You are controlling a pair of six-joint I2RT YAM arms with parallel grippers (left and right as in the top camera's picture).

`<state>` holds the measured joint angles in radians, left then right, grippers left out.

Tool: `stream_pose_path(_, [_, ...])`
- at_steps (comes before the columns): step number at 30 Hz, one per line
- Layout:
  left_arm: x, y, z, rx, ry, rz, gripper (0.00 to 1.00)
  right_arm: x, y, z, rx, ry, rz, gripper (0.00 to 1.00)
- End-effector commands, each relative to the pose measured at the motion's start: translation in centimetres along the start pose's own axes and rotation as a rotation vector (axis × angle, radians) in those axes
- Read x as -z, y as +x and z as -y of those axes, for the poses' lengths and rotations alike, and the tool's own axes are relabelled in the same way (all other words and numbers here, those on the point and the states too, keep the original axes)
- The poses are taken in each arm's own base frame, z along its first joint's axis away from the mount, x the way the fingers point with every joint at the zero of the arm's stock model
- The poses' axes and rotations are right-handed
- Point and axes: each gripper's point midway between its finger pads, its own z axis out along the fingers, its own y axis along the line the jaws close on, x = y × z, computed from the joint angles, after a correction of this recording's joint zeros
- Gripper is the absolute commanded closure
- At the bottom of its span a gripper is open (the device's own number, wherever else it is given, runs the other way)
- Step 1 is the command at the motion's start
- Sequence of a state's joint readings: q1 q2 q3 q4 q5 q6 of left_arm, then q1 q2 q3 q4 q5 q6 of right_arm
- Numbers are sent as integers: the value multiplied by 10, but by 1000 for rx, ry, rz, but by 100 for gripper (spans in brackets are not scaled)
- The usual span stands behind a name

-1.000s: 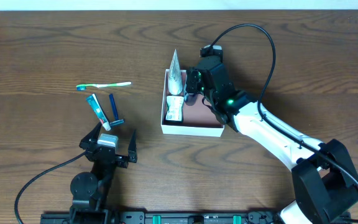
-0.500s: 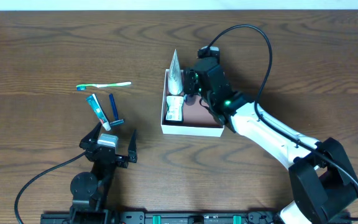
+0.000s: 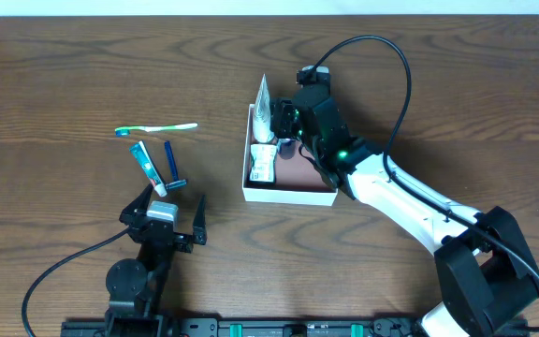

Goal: Pack container
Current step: 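Lower the blue soap bottle into the box beside the tube and release, then retract the right gripper away from the box to the right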

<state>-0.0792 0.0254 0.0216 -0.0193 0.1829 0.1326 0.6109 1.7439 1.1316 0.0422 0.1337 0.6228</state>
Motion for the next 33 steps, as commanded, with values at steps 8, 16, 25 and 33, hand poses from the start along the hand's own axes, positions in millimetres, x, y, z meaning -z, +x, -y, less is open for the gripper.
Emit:
stream_pose_path(8, [-1,16,2,-6,10,-49,2,45,-53,-13,-12,-6,144,41])
stream_pose_path(16, [-1,16,2,-6,10,-49,2,153,-120,32,-72,128,304,25])
stream_pose_path(25, [-1,16,2,-5,10,-49,2,200,-119,150,-260,434,263,1])
stream_pose_path(33, [-1,5,0,-12,3,-5,2,193,-81,242,-396,677,83,1])
